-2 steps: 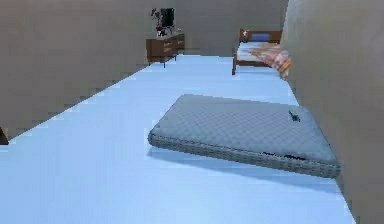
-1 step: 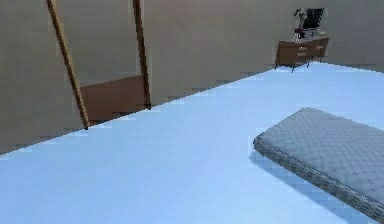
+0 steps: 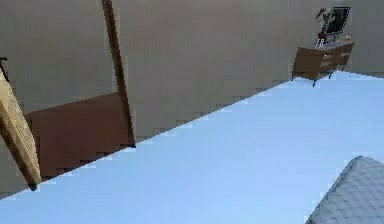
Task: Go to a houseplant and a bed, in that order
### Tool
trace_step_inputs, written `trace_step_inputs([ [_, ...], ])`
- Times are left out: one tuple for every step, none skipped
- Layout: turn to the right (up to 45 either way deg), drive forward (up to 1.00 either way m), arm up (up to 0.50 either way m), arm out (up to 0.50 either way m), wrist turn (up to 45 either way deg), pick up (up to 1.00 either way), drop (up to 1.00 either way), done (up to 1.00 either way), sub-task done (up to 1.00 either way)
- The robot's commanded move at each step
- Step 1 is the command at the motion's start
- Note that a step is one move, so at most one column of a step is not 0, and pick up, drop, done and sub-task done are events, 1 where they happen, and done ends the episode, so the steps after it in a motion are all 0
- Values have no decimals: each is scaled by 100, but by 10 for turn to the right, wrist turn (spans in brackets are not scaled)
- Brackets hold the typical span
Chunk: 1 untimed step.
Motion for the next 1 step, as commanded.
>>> trace_step_inputs([
  [-30, 0, 0, 0, 0, 0, 0, 0, 0],
])
